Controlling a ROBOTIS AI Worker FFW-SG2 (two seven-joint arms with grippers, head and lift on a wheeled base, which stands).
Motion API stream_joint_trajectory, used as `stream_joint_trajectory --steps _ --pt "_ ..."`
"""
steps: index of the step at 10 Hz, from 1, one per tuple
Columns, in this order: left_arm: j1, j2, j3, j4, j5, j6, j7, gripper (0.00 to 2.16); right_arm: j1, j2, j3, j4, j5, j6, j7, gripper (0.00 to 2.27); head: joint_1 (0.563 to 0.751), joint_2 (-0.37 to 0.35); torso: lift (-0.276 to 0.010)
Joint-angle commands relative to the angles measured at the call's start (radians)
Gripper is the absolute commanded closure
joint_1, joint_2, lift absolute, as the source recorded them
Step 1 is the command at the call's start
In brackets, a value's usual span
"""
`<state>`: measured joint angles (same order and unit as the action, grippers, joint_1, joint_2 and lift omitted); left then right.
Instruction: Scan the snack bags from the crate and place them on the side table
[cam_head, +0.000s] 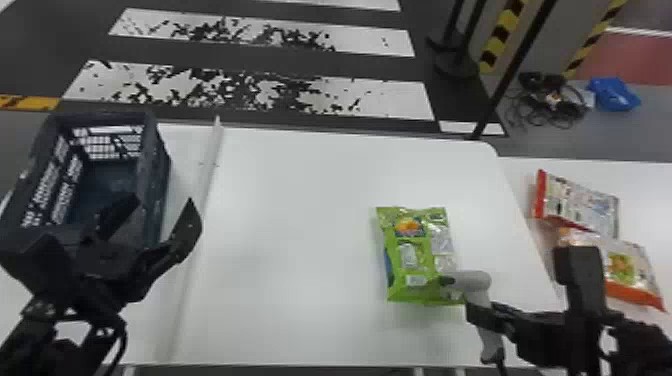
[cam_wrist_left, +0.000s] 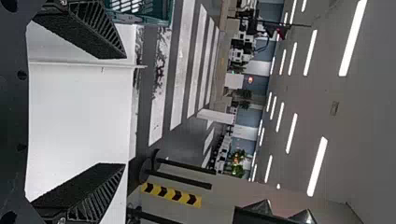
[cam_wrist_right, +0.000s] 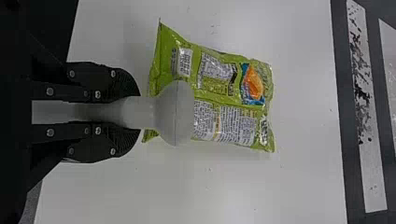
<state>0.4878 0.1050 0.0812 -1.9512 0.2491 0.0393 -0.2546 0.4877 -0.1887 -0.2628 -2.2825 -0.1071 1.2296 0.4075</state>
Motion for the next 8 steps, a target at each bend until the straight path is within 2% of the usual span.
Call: stream_joint_trajectory --steps 1,4,8 --pt "0.000 -0.001 0.000 -0.002 -0.001 0.000 0.000 0.04 -0.028 0.000 -0.032 0.001 -0.003 0.000 -0.001 2.26 0.695 -0.107 -0.050" --pt "0.000 -0.002 -0.003 -0.002 -0.001 0.000 0.000 0.04 -0.103 -0.006 -0.065 0.083 -0.003 -0.083 -0.015 2.26 0.695 -0.146 -0.050" --pt "-0.003 -0.001 -0.006 -0.002 -0.001 0.006 0.000 0.04 -0.193 -0.038 -0.050 0.282 0.032 -0.215 -0.016 2.26 0.695 -0.184 -0.050"
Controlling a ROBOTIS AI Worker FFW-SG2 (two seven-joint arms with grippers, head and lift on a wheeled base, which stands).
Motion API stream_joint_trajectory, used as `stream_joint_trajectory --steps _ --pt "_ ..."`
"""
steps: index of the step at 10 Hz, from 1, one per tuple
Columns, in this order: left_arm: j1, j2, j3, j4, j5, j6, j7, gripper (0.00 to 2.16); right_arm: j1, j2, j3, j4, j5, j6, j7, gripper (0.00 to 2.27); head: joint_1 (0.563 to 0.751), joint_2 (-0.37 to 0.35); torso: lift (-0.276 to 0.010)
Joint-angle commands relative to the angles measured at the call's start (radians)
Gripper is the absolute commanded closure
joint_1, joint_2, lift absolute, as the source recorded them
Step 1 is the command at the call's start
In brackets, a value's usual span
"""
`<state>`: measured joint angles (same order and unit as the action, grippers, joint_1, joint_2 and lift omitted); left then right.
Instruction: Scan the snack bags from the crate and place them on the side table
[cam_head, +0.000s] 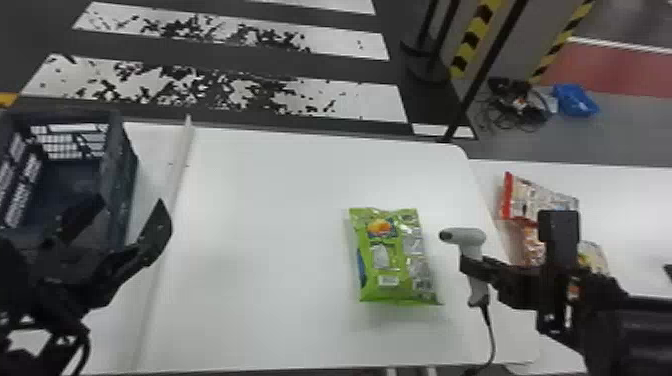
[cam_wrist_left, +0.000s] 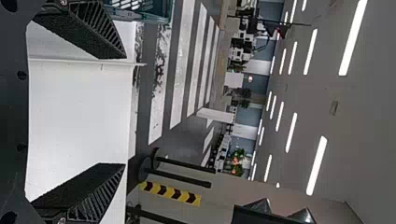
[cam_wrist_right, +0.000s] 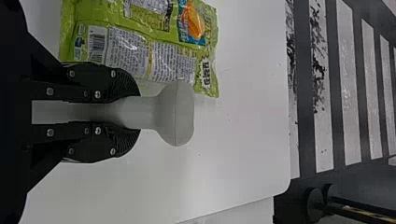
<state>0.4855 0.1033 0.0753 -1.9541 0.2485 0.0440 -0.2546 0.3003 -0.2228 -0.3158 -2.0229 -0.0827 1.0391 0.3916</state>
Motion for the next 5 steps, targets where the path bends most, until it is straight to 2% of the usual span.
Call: stream_joint_trajectory --steps 1,3,5 --pt "-0.002 0.001 0.000 0.001 0.000 0.004 0.000 0.04 -0.026 -0.013 0.010 0.059 0.020 -0.040 0.001 2.26 0.695 -0.193 -0.050" --pt "-0.008 0.001 -0.003 0.003 0.000 0.008 0.000 0.04 -0.063 -0.039 0.041 0.130 0.049 -0.052 0.001 2.26 0.695 -0.204 -0.050" --pt "-0.013 0.004 -0.003 0.008 0.000 0.008 0.000 0.04 -0.084 -0.044 0.061 0.191 0.072 -0.095 0.000 2.26 0.695 -0.214 -0.050"
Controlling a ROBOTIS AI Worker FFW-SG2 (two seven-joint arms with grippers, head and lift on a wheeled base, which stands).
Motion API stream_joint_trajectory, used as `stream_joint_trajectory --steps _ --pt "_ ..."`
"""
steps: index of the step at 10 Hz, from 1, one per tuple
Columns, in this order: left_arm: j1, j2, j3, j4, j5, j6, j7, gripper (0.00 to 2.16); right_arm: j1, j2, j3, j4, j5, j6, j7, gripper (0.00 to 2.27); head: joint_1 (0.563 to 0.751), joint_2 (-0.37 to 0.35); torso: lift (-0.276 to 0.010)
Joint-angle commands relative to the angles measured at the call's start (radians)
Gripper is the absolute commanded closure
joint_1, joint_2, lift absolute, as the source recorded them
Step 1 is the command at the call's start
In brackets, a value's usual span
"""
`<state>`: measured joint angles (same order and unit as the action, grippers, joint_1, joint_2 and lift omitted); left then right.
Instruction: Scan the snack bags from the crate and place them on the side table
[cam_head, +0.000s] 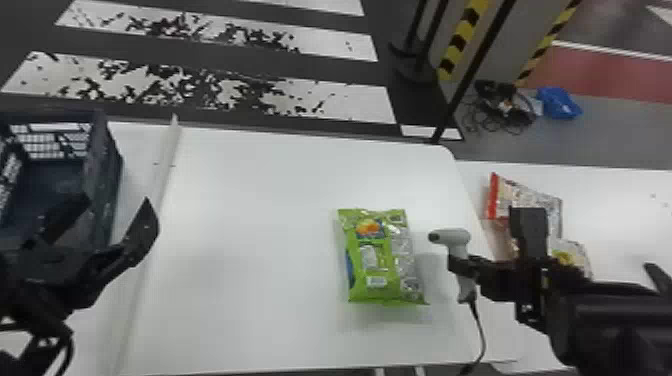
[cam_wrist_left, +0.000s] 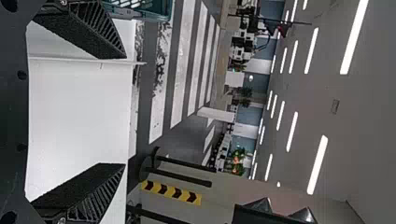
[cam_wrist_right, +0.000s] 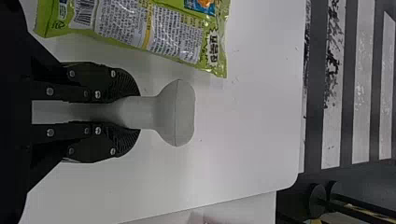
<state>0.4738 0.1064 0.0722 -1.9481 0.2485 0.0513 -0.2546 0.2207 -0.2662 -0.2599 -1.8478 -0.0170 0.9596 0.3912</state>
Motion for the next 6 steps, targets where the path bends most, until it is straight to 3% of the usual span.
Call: stream_joint_trajectory --steps 1,6 --pt "-0.001 0.001 0.000 0.000 0.000 0.000 0.000 0.04 -0.014 -0.001 0.016 0.044 0.015 -0.037 0.000 2.26 0.695 -0.216 -0.050" --pt "-0.001 0.003 0.000 0.001 0.002 0.000 0.000 0.04 -0.023 -0.002 0.050 0.105 0.049 -0.083 -0.009 2.19 0.695 -0.211 -0.050"
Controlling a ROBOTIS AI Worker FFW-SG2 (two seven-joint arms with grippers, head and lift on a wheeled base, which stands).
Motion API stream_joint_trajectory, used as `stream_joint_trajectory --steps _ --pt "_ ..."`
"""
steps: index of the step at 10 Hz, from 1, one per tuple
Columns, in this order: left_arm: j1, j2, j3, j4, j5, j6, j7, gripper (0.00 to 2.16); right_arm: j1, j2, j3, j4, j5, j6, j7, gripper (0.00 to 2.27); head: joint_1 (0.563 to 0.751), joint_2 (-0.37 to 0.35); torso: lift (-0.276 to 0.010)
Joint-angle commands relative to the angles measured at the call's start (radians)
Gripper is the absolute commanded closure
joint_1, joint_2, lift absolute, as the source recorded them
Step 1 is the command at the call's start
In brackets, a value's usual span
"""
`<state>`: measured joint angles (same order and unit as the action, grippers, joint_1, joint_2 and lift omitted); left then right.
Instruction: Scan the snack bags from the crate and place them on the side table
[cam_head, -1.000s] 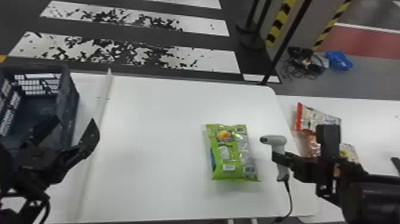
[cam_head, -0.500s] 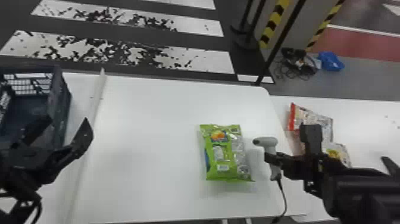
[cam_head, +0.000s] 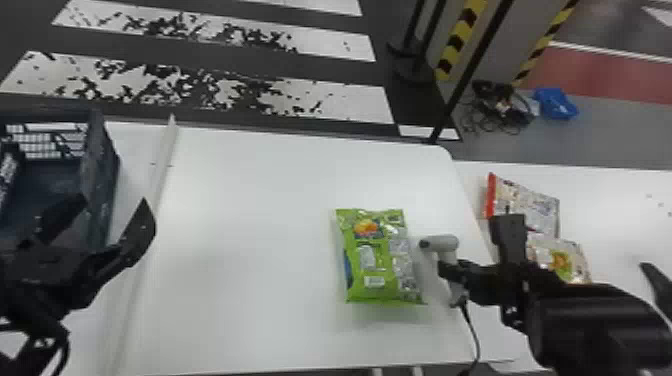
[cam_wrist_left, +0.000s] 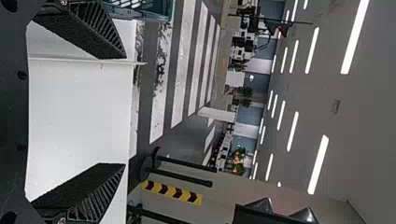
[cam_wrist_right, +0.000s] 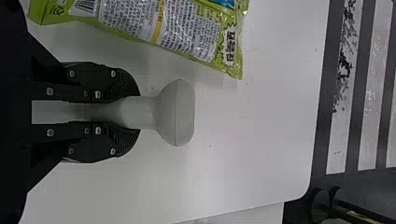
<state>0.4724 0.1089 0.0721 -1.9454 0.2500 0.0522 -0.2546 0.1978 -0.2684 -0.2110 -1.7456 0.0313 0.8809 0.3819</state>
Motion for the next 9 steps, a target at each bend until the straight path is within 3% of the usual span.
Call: stream_joint_trajectory --steps 1,2,3,4,9 --pt "0.000 0.000 0.000 -0.001 0.000 -0.001 0.000 0.04 -0.001 0.000 0.002 0.006 0.001 -0.007 0.000 2.04 0.695 -0.211 -0.050" --pt "0.000 0.000 0.000 -0.001 0.000 0.002 0.000 0.04 0.000 0.001 0.004 0.006 -0.001 -0.004 0.000 1.54 0.695 -0.211 -0.050" --pt "0.000 0.000 0.000 -0.001 0.000 0.002 0.000 0.04 0.002 0.001 0.004 0.006 -0.002 -0.007 -0.001 0.52 0.695 -0.211 -0.050" --pt "0.000 0.000 0.000 -0.003 0.000 -0.001 0.000 0.04 0.006 0.001 0.001 -0.003 -0.002 -0.007 -0.014 0.01 0.695 -0.209 -0.050" --pt "0.003 0.000 -0.001 -0.007 0.000 0.002 0.000 0.04 0.129 0.009 -0.074 -0.244 -0.105 0.042 0.006 0.06 0.695 -0.215 -0.050"
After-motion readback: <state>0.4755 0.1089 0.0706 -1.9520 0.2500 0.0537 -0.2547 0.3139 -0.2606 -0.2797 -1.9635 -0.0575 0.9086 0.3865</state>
